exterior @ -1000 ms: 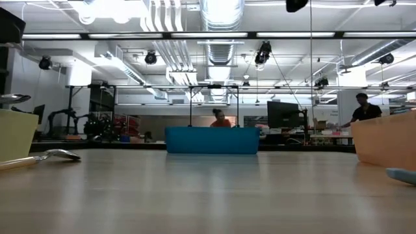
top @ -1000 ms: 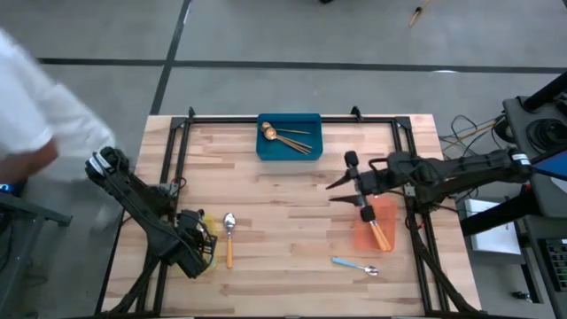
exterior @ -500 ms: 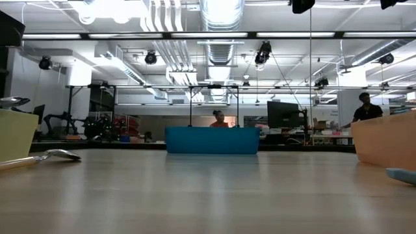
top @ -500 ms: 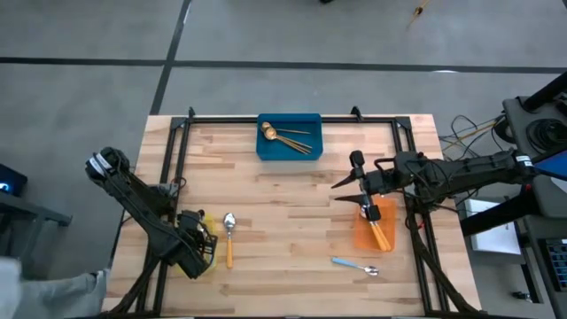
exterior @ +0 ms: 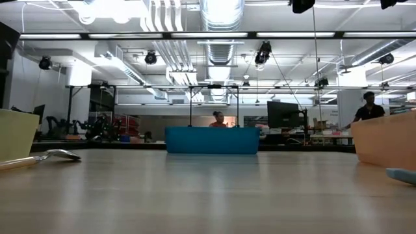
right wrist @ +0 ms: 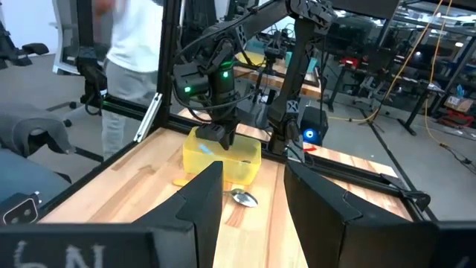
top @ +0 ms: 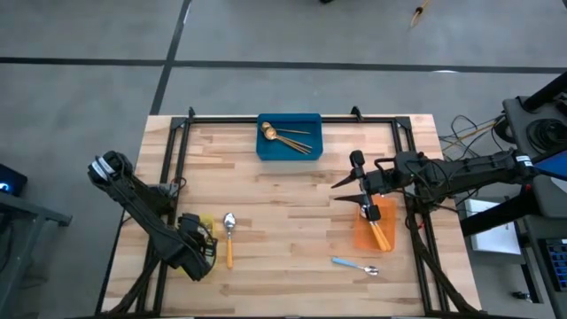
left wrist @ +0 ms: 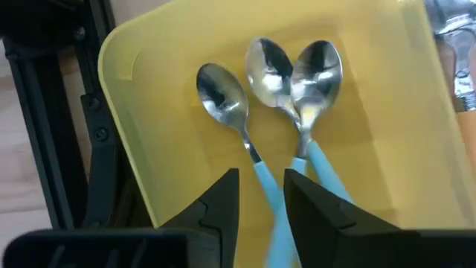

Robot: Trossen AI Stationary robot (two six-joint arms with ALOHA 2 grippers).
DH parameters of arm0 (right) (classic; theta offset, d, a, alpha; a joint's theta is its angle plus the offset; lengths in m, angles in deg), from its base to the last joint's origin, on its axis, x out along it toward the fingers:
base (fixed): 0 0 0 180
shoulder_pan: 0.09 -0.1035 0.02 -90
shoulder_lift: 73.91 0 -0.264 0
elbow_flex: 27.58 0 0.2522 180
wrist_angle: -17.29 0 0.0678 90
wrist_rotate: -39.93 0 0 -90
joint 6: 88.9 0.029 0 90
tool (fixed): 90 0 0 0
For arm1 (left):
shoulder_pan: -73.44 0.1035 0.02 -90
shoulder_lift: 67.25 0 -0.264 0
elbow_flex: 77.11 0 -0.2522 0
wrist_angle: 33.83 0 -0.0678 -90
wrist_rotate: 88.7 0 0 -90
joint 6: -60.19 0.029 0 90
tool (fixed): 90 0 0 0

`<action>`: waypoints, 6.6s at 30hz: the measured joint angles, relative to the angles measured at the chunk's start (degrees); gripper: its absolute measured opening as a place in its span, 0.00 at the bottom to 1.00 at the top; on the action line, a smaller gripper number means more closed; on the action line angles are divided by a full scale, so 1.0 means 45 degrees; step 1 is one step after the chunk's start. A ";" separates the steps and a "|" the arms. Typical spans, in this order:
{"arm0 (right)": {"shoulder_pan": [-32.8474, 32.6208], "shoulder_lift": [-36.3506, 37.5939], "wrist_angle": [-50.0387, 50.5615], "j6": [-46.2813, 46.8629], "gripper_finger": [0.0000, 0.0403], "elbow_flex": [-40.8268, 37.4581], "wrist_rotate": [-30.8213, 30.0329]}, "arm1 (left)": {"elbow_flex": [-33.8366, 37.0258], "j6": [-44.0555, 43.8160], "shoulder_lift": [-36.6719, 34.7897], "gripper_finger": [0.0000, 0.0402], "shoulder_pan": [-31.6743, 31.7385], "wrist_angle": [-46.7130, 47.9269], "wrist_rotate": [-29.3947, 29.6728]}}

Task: Sort silverware by color (type)
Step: Put the orange spoon into the orange bin

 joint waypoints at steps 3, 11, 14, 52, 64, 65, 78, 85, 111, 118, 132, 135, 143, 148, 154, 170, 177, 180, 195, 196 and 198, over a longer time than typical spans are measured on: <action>0.0000 -0.0005 0.0000 0.0000 0.34 0.0000 0.0000 | -0.0002 0.0002 0.0013 0.23 0.0000 -0.0020 -0.0071; 0.0000 -0.0005 -0.0026 0.0024 0.34 0.0000 -0.0005 | -0.0496 0.0119 -0.0055 0.24 0.0011 0.0033 0.0018; 0.0000 -0.0005 -0.0056 0.0029 0.34 0.0000 -0.0016 | -0.1019 0.0434 -0.0059 0.24 0.0118 0.0089 0.0595; 0.0005 0.0005 0.0384 -0.0015 0.34 0.0000 -0.0330 | -0.5083 0.7200 0.4133 0.24 0.4833 -0.0253 0.1293; 0.0005 0.0005 0.0374 -0.0019 0.34 0.0000 -0.0330 | -0.3745 0.7006 0.4133 0.39 0.4823 -0.0904 0.0964; 0.0000 0.0005 0.0374 -0.0019 0.34 0.0000 -0.0330 | -0.3618 0.7006 0.4133 0.40 0.4823 -0.1118 0.0882; 0.0003 0.0010 0.0361 -0.0107 0.34 0.0000 -0.0335 | -0.2744 0.7001 0.4133 0.40 0.4823 -0.2087 0.0697; 0.0002 0.0010 0.0359 -0.0109 0.34 0.0000 -0.0338 | -0.2478 0.6996 0.4138 0.40 0.4823 -0.2439 0.0599; 0.0001 0.0010 0.0369 -0.0160 0.34 -0.0005 -0.0344 | -0.2456 0.7676 0.4414 0.35 0.4823 -0.4053 0.0662; 0.0005 0.0010 0.0374 -0.0160 0.34 -0.0006 -0.0345 | -0.2465 0.7742 0.4414 0.23 0.4823 -0.4240 0.0657; 0.0003 0.0010 0.0405 -0.0219 0.34 -0.0019 -0.0345 | -0.2476 0.8060 0.4414 0.03 0.4821 -0.4497 0.0842; 0.0004 0.0010 0.0408 -0.0219 0.34 -0.0019 -0.0344 | -0.2554 0.8179 0.4424 0.03 0.4823 -0.4498 0.0862; 0.0001 0.0010 0.0423 -0.0219 0.34 -0.0019 -0.0340 | -0.2888 0.9382 0.4011 0.03 0.4838 -0.4692 0.1606; 0.0002 0.0010 0.0423 -0.0219 0.34 -0.0019 -0.0340 | -0.3225 1.1912 0.3067 0.03 0.4871 -0.4934 0.3172; 0.0005 0.0001 0.0399 -0.0210 0.34 -0.0019 -0.0340 | -0.3223 1.7164 0.1362 0.03 0.5381 -0.6531 0.4305; 0.0000 -0.1314 -0.1809 0.2279 0.34 -0.0029 -0.0886 | 0.0901 3.1445 -0.2613 0.02 0.7442 -1.9882 -0.0914; -0.0162 -0.3869 -0.5244 0.3795 0.34 -0.0024 -0.1297 | 0.3490 3.2117 -0.2985 0.02 0.8209 -2.4662 -0.3263; -0.0371 -0.5169 -0.6676 0.3757 0.34 0.0356 -0.1311 | 0.4111 3.2158 -0.2993 0.02 0.8493 -2.5751 -0.4109; -0.1217 -0.8187 -0.4818 0.1899 0.34 0.4682 -0.3641 | 0.5181 3.2054 -0.4646 0.02 1.0952 -2.6973 -0.9032; -0.1229 -0.8298 -0.4306 0.1867 0.34 0.5021 -0.3715 | 0.5194 3.2054 -0.4642 0.02 1.1050 -2.6968 -0.9091; -0.1258 -0.8593 -0.3393 0.1757 0.34 0.5724 -0.3907 | 0.5194 3.2054 -0.4559 0.02 1.1244 -2.6954 -0.9137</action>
